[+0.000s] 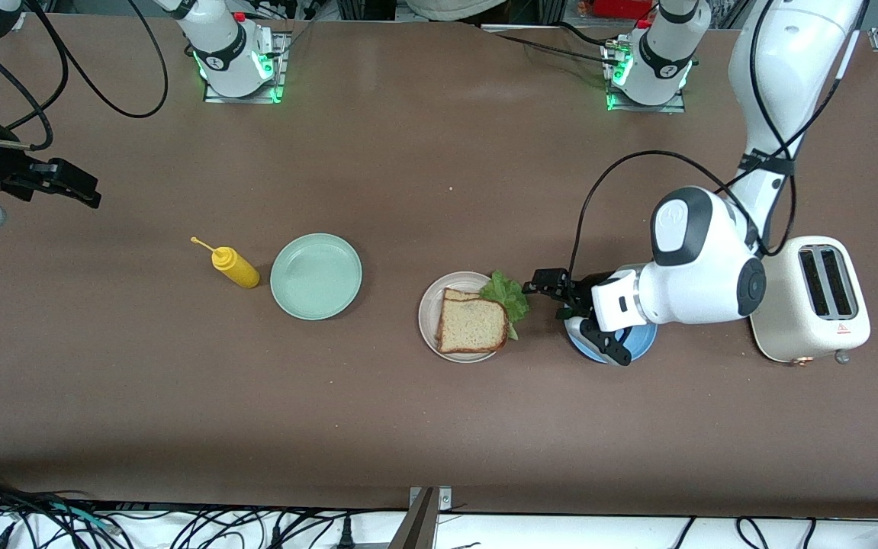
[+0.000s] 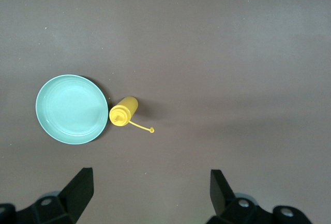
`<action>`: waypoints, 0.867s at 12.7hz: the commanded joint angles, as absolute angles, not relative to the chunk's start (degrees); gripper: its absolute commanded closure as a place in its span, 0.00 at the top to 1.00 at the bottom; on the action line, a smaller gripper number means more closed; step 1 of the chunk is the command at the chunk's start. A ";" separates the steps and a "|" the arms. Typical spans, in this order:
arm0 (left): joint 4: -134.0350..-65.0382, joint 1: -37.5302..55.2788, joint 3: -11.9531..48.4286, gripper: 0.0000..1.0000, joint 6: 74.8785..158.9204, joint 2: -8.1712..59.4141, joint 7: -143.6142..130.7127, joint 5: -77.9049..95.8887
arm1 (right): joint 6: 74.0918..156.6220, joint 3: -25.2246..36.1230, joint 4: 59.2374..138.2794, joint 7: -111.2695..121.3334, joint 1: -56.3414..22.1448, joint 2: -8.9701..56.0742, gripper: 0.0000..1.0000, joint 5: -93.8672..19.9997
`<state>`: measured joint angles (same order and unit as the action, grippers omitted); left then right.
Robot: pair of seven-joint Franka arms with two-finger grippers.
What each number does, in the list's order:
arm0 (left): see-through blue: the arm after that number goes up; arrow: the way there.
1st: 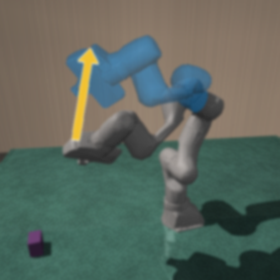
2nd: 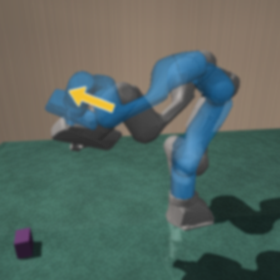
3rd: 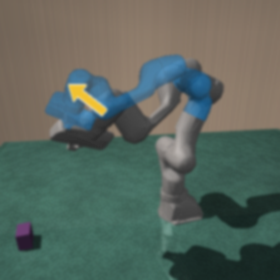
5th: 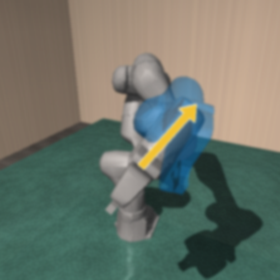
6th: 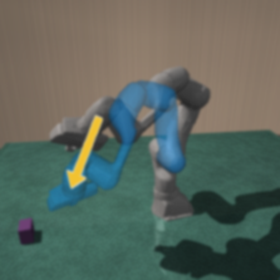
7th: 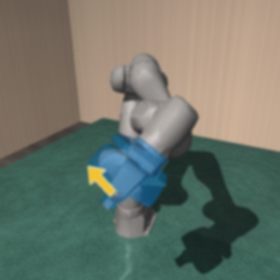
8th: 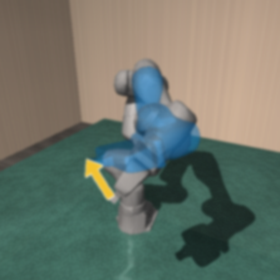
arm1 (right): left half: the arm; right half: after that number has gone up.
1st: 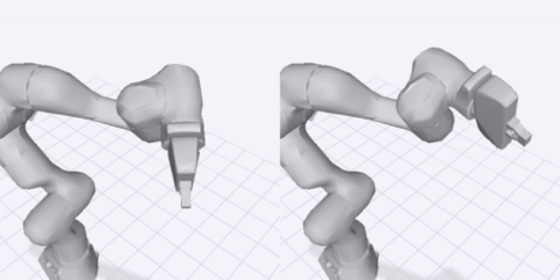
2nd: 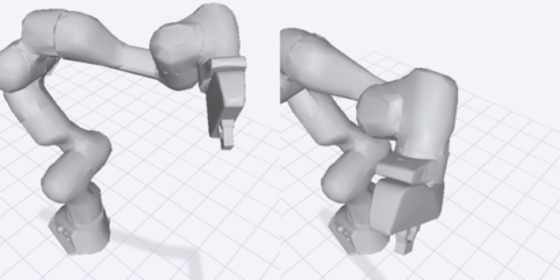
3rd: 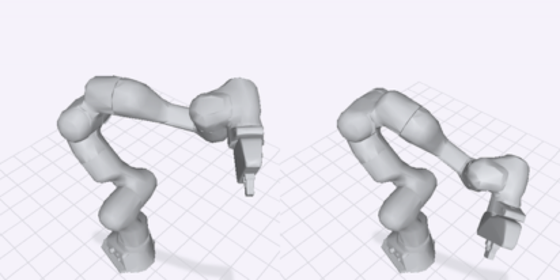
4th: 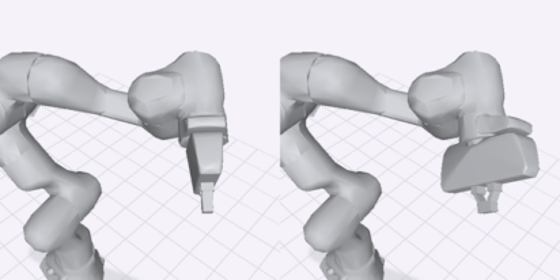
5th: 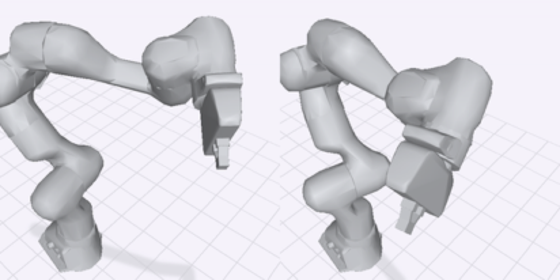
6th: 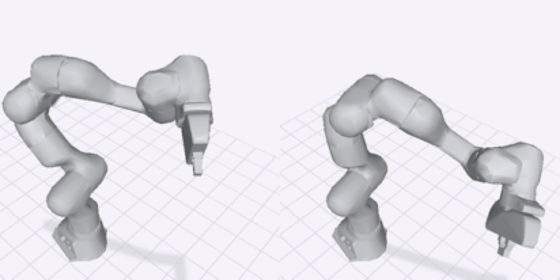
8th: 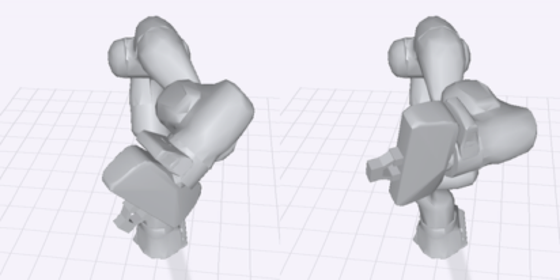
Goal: Make sandwich in beige plate with both arms
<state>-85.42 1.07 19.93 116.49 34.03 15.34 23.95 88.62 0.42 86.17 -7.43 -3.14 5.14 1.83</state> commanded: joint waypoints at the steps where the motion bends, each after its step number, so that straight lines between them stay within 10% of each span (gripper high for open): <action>1: -86.49 1.41 20.56 1.00 111.12 27.97 5.92 15.93 | 88.68 1.05 85.78 -6.42 -3.43 5.19 1.00 0.53; 11: -84.62 1.67 14.34 1.00 87.28 7.50 1.23 -2.90 | 88.86 1.05 85.96 -6.50 -3.51 5.19 1.00 0.53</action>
<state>-80.92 0.78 17.40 87.99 12.65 1.48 -1.60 88.66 0.46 86.18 -7.43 -3.15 5.27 1.79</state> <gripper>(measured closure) 0.000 0.000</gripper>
